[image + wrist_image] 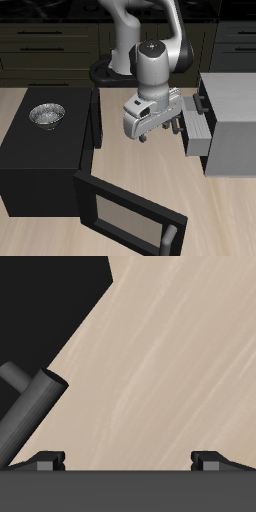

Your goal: Close the top and middle drawer of the white cabinet

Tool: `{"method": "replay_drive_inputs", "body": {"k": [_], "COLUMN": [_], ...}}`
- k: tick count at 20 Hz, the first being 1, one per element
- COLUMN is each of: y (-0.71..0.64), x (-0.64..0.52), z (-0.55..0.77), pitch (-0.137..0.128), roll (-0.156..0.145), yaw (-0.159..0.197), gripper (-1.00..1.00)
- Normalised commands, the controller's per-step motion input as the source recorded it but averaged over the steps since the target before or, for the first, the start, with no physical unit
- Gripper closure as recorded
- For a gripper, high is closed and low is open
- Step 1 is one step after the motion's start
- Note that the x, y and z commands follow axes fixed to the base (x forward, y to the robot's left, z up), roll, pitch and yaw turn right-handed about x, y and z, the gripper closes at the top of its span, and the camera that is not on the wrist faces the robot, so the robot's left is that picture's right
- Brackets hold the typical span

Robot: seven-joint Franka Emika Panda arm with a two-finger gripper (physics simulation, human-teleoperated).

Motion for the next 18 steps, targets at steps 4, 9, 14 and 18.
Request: {"method": "replay_drive_inputs", "body": {"k": [4,9,14,18], "y": [0.21,0.26,0.25,0.22], "x": [0.04,-0.01,-0.04,-0.03], "z": [-0.02,-0.09,-0.06,-0.06], "pitch": [0.0,0.009,0.005,0.004], "roll": [0.033,0.036,0.036,0.029], "yaw": [-0.017,-0.019,-0.007,-0.016], "gripper": [-1.0,-1.0,-1.0,-1.0]}}
